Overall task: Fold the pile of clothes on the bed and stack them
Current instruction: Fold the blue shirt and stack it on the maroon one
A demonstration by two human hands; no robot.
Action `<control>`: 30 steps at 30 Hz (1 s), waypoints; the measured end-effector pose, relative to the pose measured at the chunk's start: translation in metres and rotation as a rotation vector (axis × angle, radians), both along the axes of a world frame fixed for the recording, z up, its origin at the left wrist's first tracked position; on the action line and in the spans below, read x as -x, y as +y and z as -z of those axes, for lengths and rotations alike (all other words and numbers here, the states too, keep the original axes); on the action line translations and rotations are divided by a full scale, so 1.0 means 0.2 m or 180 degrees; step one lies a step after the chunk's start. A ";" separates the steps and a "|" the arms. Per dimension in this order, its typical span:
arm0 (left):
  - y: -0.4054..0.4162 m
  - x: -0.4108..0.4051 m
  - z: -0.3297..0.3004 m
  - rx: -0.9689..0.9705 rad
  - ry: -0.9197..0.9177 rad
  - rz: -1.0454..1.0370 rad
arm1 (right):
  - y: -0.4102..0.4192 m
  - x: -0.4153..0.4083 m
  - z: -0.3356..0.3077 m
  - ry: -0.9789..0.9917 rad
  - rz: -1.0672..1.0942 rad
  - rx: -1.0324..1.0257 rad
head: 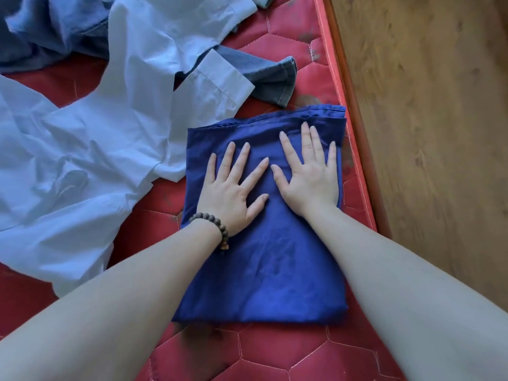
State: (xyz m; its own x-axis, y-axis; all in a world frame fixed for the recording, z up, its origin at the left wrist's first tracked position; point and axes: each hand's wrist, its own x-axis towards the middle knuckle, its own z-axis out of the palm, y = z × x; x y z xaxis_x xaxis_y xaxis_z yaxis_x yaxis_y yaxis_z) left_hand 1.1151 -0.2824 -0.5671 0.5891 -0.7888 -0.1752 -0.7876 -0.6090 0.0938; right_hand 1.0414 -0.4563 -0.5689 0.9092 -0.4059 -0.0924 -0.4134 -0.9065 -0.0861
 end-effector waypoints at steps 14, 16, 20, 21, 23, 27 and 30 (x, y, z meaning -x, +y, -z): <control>0.37 0.35 -0.15 0.0216 0.0220 0.0256 | 0.57 0.55 -0.14 -0.0038 -0.0676 -0.0264; 0.43 0.40 -0.10 0.0001 0.0206 0.0422 | 0.62 0.63 -0.09 0.0199 -0.0709 -0.0192; 0.54 0.33 -0.05 -0.0146 0.0178 0.0520 | 0.52 0.75 -0.05 0.0422 -0.0656 -0.0191; 0.56 0.31 -0.05 -0.0135 0.0167 0.0503 | 0.48 0.78 -0.05 0.0456 -0.0542 -0.0173; 0.59 0.29 -0.04 -0.0095 0.0184 0.0441 | 0.43 0.84 -0.06 0.0487 -0.0192 -0.0127; 0.62 0.32 -0.03 -0.0085 0.0266 0.0269 | 0.42 0.87 -0.06 0.0461 0.0117 -0.0075; 0.62 0.41 -0.04 -0.0077 0.0352 0.0079 | 0.37 0.89 -0.06 0.0448 -0.0072 -0.0050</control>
State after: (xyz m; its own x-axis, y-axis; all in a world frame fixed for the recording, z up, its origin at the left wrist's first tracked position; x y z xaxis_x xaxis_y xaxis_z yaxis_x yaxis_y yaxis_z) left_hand 1.0338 -0.1593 -0.5596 0.5455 -0.7977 -0.2572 -0.7881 -0.5926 0.1665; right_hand 0.8638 -0.3829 -0.5563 0.8958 -0.3829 -0.2258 -0.4018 -0.9147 -0.0429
